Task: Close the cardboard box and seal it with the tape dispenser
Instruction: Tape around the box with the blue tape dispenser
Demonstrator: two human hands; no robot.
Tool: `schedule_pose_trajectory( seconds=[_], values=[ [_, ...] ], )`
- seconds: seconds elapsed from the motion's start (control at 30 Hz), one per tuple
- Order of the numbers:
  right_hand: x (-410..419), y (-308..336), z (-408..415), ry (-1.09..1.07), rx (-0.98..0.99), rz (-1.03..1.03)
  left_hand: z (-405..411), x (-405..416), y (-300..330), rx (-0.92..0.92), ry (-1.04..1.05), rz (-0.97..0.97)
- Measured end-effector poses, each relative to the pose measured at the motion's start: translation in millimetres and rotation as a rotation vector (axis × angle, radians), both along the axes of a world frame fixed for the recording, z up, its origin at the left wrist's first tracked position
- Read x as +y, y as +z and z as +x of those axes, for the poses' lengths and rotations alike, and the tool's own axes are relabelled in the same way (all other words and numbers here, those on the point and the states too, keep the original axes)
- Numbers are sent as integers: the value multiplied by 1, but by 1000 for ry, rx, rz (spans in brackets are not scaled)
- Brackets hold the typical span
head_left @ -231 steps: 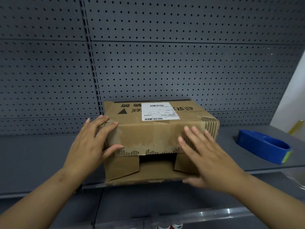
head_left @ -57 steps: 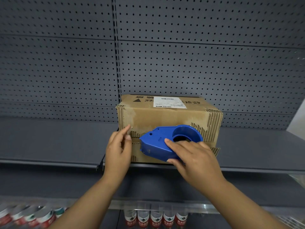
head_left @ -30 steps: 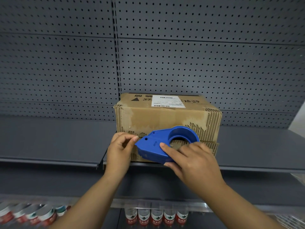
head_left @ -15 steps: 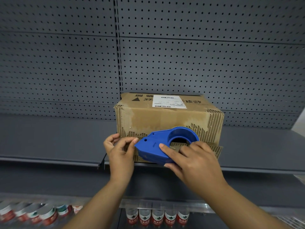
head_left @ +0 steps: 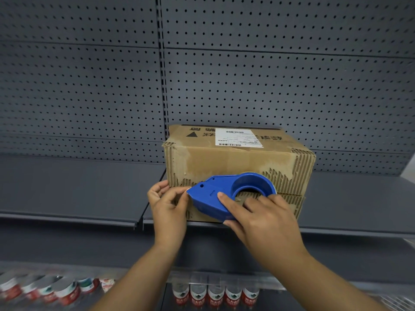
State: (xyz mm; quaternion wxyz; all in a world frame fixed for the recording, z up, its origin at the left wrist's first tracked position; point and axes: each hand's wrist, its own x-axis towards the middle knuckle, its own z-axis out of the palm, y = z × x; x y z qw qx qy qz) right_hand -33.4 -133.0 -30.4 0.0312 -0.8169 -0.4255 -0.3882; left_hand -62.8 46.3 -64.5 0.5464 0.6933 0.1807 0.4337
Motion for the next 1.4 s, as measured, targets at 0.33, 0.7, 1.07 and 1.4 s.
schedule_pose_trajectory(
  seconds=[0.33, 0.7, 1.07, 1.4],
  values=[
    [-1, 5, 4, 2, -34, -85, 4, 4, -4, -24, 15, 6],
    [3, 18, 3, 161, -48, -203, 4, 7, -1, -16, 53, 42],
    [-9, 16, 19, 108, -136, -294, 7, 14, -4, 16, 113, 111],
    [-3, 31, 17, 145, -52, -282, 11, 20, -3, 13, 71, 112]
  ],
)
